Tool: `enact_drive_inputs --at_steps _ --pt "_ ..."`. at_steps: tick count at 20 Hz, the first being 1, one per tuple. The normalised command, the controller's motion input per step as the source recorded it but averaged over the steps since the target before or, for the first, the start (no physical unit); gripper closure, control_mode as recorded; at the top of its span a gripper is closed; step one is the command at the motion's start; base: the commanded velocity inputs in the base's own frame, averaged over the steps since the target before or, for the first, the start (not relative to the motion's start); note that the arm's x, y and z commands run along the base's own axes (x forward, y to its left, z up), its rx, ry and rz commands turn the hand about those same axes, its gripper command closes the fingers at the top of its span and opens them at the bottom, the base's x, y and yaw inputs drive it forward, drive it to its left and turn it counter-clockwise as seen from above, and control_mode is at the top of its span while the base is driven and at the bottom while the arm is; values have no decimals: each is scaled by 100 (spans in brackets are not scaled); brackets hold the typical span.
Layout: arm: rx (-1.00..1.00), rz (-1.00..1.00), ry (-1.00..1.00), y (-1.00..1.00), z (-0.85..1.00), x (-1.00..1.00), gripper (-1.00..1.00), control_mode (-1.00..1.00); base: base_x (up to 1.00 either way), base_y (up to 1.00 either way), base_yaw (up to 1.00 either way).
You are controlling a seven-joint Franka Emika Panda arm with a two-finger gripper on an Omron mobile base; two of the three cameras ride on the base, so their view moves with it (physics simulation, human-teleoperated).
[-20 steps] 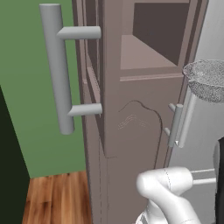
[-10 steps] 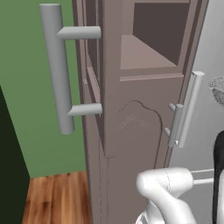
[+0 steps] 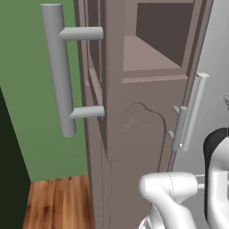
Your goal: Open the cabinet and setup a tea strainer by placing it in the bowl upright.
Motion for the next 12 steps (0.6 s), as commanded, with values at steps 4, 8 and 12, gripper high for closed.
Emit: enact_drive_inputs --at_steps 4,8,12 --pt "0 -15 -13 0 -6 -22 100 -100 0 0 0" --pt "6 -10 -28 0 0 -38 100 -100 0 0 0" --pt "3 -8 -28 0 -1 -34 100 -100 0 0 0"
